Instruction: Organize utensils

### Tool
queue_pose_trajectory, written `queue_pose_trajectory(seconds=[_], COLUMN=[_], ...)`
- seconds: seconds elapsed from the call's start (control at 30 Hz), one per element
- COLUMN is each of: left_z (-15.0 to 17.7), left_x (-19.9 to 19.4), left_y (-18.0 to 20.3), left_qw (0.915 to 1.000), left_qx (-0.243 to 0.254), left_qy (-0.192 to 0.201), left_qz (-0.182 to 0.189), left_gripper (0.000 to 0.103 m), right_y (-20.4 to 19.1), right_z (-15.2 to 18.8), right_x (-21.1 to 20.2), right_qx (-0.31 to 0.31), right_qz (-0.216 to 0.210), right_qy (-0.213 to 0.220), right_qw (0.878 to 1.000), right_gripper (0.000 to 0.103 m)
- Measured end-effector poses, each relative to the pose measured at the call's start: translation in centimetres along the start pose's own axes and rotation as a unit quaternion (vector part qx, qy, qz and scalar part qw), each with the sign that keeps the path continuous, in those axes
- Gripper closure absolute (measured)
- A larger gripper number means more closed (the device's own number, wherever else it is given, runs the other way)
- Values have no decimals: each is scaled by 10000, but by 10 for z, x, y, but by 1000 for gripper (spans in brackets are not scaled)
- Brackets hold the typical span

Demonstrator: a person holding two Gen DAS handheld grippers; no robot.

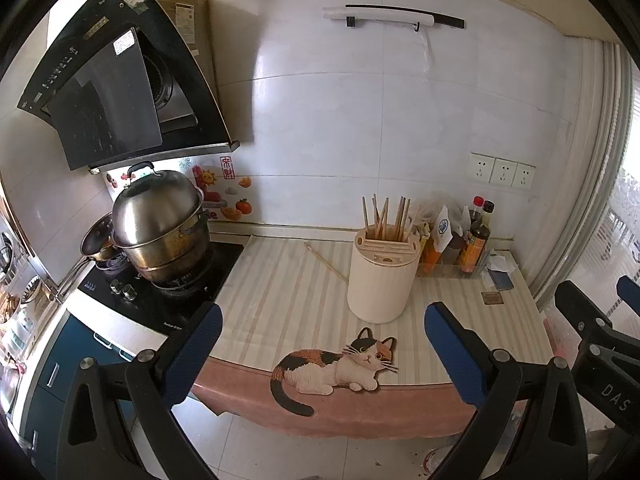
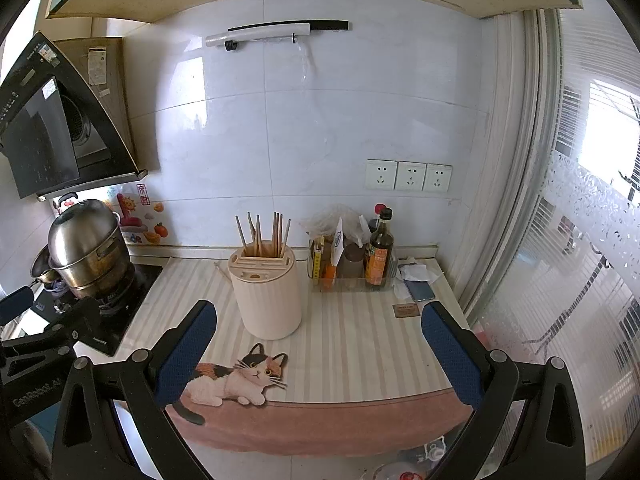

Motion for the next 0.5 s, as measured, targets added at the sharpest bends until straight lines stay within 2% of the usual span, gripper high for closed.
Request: queue_pose_trajectory(seconds=[0.5], left_z=[-1], left_x=[-2], left_y=[0], left_qw=[10000], left_qx=[3], left_qy=[26], left_qz=[-4], left_gripper=[0], right_y=[2], right_z=[-1], right_x=[-4], right_qx=[15], right_qz=[16], right_qy=[41], right_qw=[10000], right_gripper=[0])
Point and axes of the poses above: each gripper's, at about its wrist camera, not at the fingertips, and x roughly the way its jaws point, y to its right, z to its underside, the point moved 3 cm from there along x, roughly the way its jaws point, and after that the axes turned 9 degrees about y, right-handed, at the moved point
